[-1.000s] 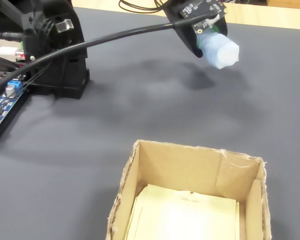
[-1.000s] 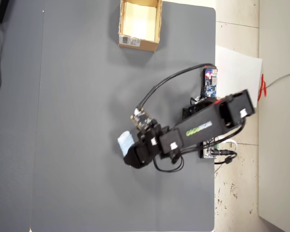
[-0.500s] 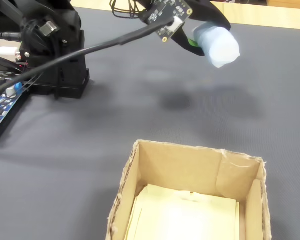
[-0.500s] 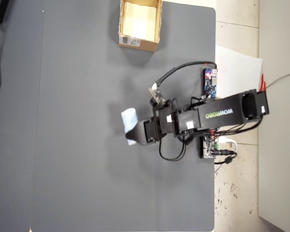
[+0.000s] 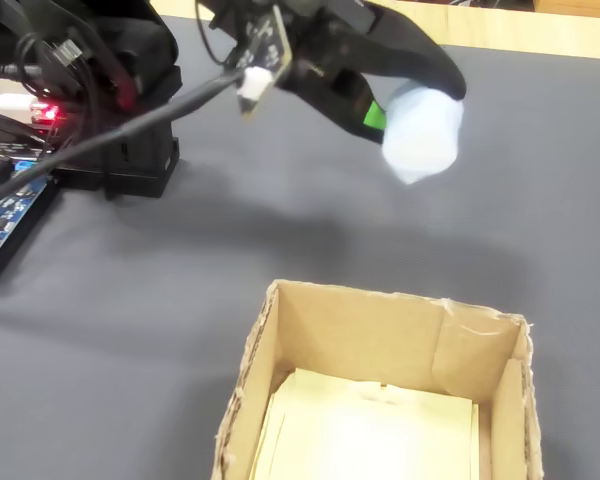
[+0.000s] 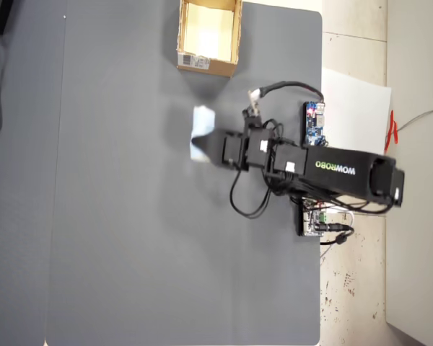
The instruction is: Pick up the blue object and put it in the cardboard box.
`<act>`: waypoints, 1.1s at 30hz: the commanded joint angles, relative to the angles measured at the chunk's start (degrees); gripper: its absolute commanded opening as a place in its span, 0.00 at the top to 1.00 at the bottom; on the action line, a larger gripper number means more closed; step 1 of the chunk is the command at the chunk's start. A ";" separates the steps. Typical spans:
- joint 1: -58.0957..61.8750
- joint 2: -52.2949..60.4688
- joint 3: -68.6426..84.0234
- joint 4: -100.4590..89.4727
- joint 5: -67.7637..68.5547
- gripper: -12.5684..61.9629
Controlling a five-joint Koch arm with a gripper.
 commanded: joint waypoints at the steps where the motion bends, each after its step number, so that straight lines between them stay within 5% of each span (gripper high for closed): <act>1: 2.81 1.85 -1.85 -5.63 -2.11 0.64; 9: 17.40 1.32 -8.53 -1.49 -12.57 0.64; 27: 33.75 -24.96 -34.72 7.47 -15.29 0.64; 33: 34.01 -26.10 -35.77 9.49 -14.94 0.51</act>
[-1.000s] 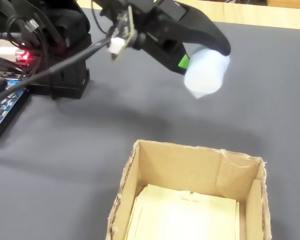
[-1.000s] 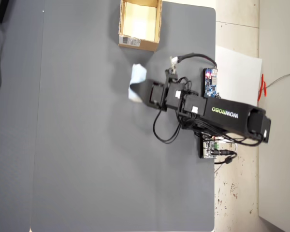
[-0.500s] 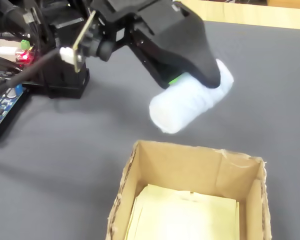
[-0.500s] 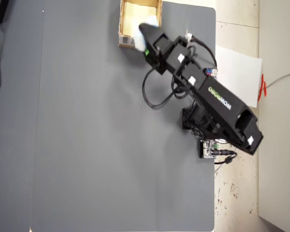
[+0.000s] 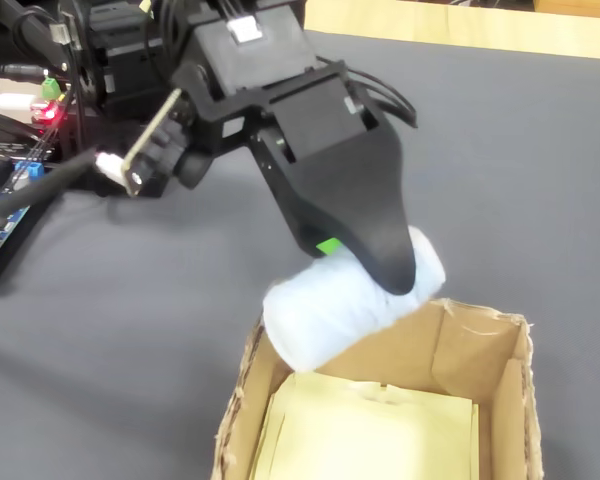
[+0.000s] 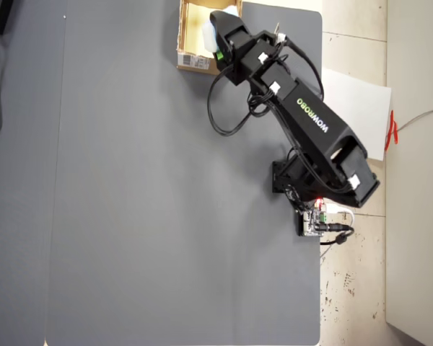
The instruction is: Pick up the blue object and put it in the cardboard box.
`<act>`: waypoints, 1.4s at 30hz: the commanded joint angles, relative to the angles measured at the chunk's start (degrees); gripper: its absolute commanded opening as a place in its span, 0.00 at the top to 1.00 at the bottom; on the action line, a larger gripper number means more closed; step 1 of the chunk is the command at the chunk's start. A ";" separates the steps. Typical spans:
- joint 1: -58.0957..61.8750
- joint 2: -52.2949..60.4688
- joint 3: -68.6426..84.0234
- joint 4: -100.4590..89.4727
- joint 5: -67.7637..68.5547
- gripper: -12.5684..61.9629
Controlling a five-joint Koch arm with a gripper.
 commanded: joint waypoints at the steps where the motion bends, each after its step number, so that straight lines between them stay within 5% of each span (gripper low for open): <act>1: -0.09 0.44 -6.42 -0.70 2.20 0.44; 15: -3.52 4.92 -6.06 -1.14 9.76 0.40; 42: -43.95 35.42 24.87 -1.67 18.63 0.37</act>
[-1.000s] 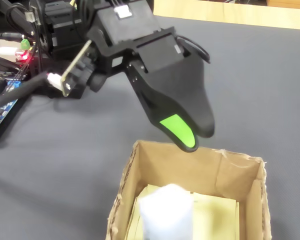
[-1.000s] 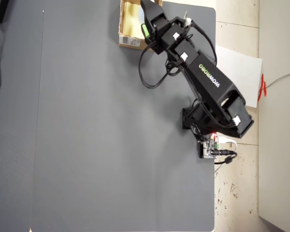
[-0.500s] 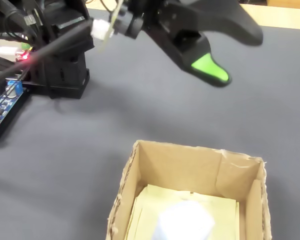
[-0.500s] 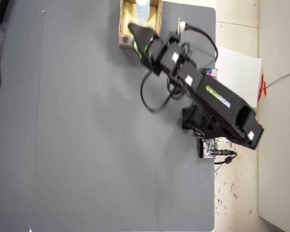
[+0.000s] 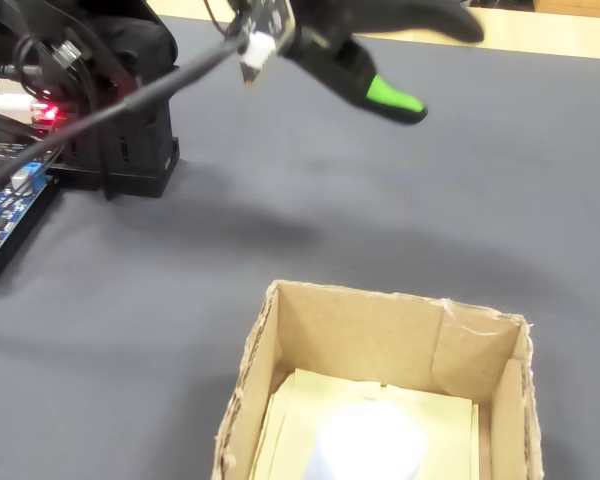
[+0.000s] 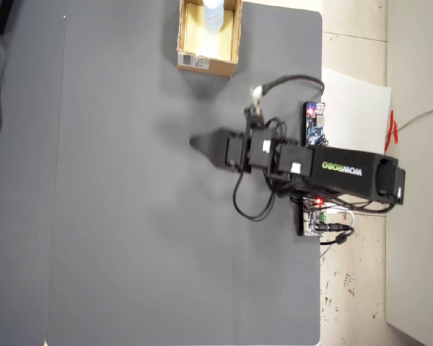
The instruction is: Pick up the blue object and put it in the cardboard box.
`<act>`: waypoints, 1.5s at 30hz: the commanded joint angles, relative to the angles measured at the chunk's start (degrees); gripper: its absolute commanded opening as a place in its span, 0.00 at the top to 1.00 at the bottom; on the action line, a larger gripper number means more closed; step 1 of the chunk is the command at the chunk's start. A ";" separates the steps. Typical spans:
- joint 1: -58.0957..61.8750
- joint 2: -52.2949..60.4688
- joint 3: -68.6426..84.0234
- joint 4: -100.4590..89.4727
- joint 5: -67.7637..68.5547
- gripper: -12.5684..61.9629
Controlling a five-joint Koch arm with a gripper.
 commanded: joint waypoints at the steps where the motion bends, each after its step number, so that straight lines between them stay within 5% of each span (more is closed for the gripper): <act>1: -2.20 5.10 -0.62 -1.76 1.93 0.37; 25: -5.98 5.01 28.04 -9.49 2.11 0.37; 45: -5.54 5.01 29.97 -12.48 1.85 0.37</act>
